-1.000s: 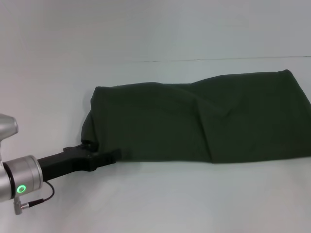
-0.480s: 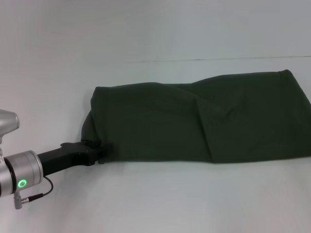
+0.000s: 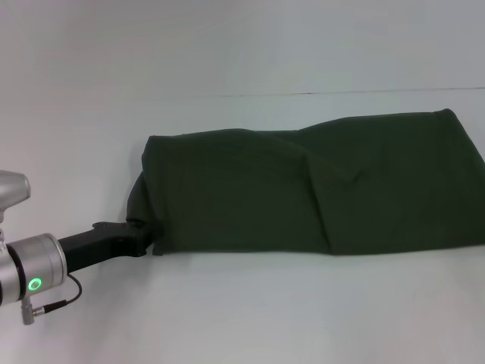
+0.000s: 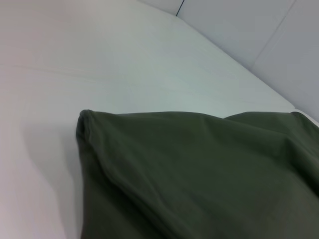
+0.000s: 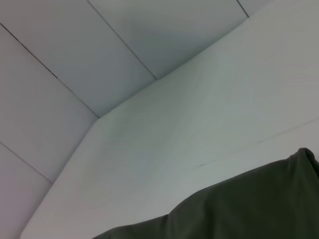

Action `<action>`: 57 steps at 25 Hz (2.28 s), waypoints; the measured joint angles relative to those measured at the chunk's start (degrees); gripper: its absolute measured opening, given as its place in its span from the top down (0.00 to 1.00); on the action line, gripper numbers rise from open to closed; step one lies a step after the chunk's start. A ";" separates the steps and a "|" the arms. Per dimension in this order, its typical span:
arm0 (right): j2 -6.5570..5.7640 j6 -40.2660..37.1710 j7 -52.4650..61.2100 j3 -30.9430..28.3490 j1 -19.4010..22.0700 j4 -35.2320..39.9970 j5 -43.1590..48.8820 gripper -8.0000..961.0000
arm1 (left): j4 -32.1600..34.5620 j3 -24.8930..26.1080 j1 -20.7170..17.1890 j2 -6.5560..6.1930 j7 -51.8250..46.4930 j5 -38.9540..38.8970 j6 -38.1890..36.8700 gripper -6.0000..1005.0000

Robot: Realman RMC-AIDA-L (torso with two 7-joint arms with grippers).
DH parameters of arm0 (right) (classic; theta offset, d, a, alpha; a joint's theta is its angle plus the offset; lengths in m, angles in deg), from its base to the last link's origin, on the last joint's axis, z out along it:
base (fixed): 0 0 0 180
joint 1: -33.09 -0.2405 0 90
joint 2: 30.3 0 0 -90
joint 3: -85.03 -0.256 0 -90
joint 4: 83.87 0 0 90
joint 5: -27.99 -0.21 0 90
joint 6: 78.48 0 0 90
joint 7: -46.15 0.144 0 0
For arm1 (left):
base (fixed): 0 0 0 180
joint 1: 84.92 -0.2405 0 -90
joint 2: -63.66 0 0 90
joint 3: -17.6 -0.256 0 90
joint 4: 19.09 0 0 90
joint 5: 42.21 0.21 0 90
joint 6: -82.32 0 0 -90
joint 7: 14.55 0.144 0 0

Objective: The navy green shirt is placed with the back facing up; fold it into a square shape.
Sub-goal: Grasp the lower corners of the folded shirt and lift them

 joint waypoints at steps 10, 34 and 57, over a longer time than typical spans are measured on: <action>-1.81 0.17 4.68 0.31 -0.22 0.45 7.76 0.31 | 0.74 0.14 -0.11 -0.23 -0.44 0.00 -0.28 0.99; -1.44 10.98 9.16 6.26 -1.33 -3.59 12.92 0.35 | 1.44 0.00 0.30 -0.18 -1.01 0.00 -0.13 0.99; -1.18 12.48 8.46 6.31 -1.62 -3.68 12.31 0.90 | 1.44 -0.08 0.58 -0.35 -0.98 0.09 0.20 0.99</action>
